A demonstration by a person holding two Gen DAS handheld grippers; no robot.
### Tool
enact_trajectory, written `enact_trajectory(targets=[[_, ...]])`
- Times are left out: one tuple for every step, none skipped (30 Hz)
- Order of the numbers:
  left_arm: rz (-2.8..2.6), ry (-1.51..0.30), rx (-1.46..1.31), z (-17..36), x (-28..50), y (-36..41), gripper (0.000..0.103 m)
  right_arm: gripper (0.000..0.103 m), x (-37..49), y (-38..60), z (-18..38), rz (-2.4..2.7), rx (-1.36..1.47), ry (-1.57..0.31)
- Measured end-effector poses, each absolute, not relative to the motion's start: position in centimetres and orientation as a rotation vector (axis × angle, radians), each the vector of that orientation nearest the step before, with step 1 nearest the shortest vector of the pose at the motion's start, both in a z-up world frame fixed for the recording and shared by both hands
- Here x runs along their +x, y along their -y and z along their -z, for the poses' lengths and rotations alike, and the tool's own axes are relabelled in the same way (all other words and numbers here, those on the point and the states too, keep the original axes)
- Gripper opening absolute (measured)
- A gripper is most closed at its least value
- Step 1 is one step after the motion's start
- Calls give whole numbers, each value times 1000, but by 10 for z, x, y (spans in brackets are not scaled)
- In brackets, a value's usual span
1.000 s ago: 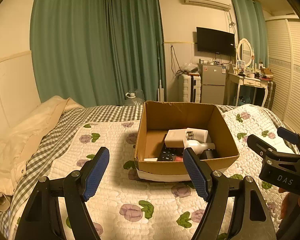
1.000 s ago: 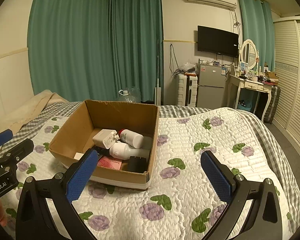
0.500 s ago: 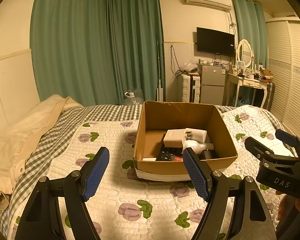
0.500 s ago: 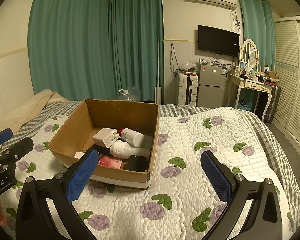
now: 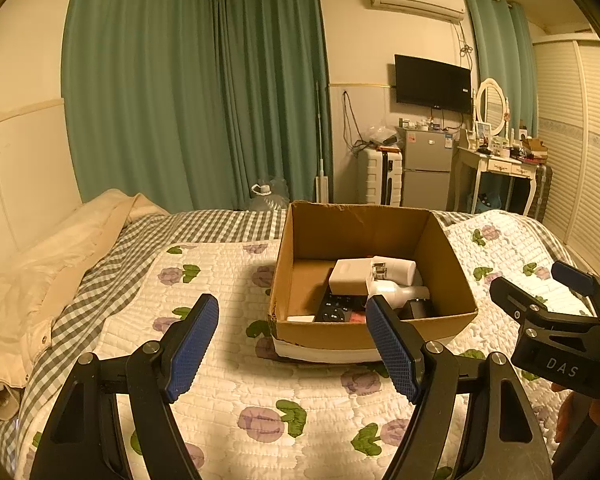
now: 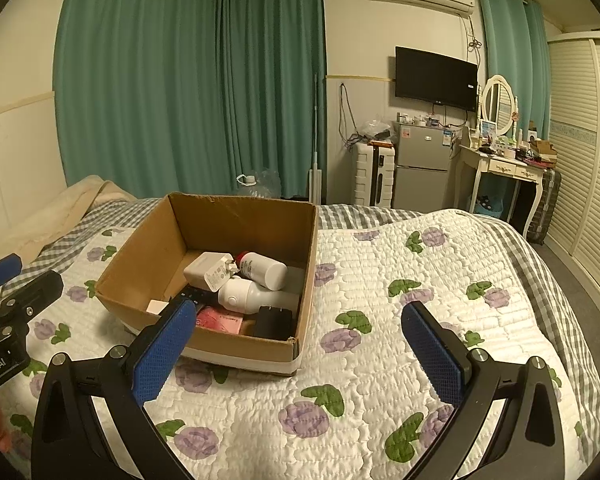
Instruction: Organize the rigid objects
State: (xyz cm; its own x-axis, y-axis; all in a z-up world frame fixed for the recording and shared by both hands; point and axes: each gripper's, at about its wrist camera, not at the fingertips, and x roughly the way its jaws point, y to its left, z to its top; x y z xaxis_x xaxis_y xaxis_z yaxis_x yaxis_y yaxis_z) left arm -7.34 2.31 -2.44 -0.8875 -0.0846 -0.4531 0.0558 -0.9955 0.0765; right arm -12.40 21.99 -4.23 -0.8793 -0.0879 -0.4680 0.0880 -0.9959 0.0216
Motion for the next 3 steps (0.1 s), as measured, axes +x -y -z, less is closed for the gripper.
enact_trajectory(targets=[[2982, 99, 722, 25, -73, -24, 79, 103, -124, -220, 42, 2959, 739, -1], [2980, 104, 724, 25, -73, -24, 79, 103, -124, -219, 43, 2957, 741, -4], [2980, 106, 727, 25, -73, -24, 79, 103, -125, -219, 42, 2957, 742, -6]])
